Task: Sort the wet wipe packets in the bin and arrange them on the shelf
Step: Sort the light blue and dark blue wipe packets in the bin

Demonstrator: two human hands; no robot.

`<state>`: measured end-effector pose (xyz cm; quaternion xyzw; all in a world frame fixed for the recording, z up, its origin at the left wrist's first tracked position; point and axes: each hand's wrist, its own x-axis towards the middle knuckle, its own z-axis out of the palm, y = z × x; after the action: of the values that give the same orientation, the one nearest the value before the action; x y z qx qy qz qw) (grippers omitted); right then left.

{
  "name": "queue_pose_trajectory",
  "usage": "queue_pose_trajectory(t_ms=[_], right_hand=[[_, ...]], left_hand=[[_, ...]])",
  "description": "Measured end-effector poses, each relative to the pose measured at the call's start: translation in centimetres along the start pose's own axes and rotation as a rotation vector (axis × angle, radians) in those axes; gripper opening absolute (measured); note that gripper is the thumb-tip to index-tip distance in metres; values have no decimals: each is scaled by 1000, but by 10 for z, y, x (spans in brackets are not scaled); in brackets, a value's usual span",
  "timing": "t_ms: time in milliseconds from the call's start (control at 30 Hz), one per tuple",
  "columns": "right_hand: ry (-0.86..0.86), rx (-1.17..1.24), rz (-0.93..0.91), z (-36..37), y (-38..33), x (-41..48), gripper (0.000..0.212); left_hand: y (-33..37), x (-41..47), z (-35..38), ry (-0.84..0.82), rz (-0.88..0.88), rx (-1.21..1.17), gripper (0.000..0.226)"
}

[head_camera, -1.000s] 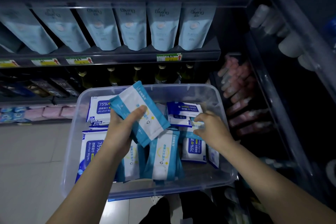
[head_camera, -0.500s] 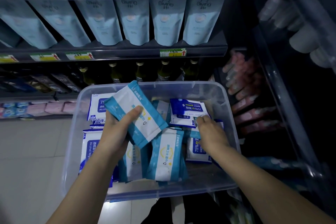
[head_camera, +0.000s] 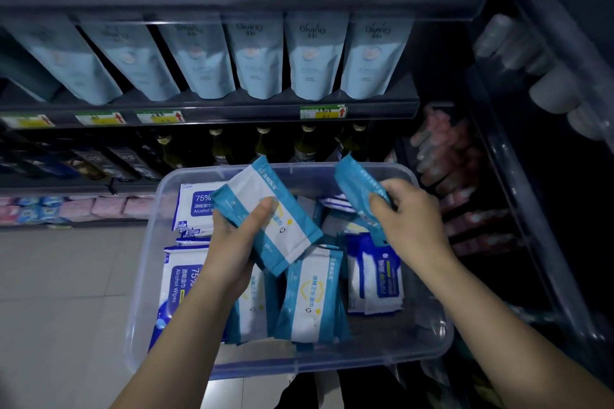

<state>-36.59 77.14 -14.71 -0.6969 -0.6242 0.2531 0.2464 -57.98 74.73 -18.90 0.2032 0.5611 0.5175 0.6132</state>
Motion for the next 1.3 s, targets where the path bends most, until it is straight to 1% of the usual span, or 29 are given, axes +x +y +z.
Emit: queue_pose_trajectory(t_ms=[67, 100, 167, 200, 267, 300, 333, 367, 400, 467, 500, 567, 633, 800, 933, 1033, 1133, 1167, 1233, 1300], right_hand=[[93, 51, -109, -2, -27, -9, 6], [100, 44, -167, 1, -39, -15, 8], [6, -19, -267, 21, -55, -26, 25], [-61, -85, -316, 32, -60, -32, 35], [-108, -202, -402, 49, -63, -41, 49], [-116, -218, -425, 51, -61, -42, 50], [-124, -201, -446, 50, -58, -42, 48], [-136, -152, -465, 50, -54, -40, 44], [-157, -70, -474, 47, -50, -38, 41], [-194, 110, -423, 41, -44, -30, 39], [-191, 172, -369, 39, -41, -25, 42], [-208, 272, -223, 35, -37, -15, 52], [-249, 342, -128, 36, -34, -9, 53], [-185, 303, -130, 41, -38, -6, 45], [-135, 324, -111, 47, -43, -2, 41], [-152, 335, -120, 49, -46, 4, 39], [-135, 457, -46, 46, -38, 22, 30], [-117, 464, -11, 46, -30, 29, 27], [-133, 369, 36, 49, -11, 39, 24], [-227, 243, 58, 55, 6, 45, 25]], left_hand=[[0, -1, 7, 9, 12, -24, 50], [0, -1, 10, 6, 21, -32, 48], [-3, -3, 14, -14, 33, -54, 53], [-4, -5, 16, -31, 33, -74, 59], [-3, -8, 16, -61, 21, -109, 83], [-2, -9, 14, -74, 13, -124, 97], [0, -10, 12, -90, 8, -145, 105], [0, -10, 10, -104, 14, -160, 106], [0, -10, 9, -117, 22, -169, 102], [-2, -12, 8, -125, 30, -176, 82], [-2, -13, 8, -125, 24, -178, 73], [-3, -14, 8, -137, -5, -186, 66], [-4, -14, 8, -149, -32, -180, 67], [-6, -11, 7, -147, -54, -141, 72], [-5, -5, 6, -157, -31, -112, 87], [-2, -1, 6, -153, 3, -76, 88], [6, 5, 1, -51, 8, -53, 80], [10, 8, -3, -7, 19, -55, 77], [17, 12, -13, 59, 57, -70, 78], [24, 15, -21, 106, 93, -84, 74]])
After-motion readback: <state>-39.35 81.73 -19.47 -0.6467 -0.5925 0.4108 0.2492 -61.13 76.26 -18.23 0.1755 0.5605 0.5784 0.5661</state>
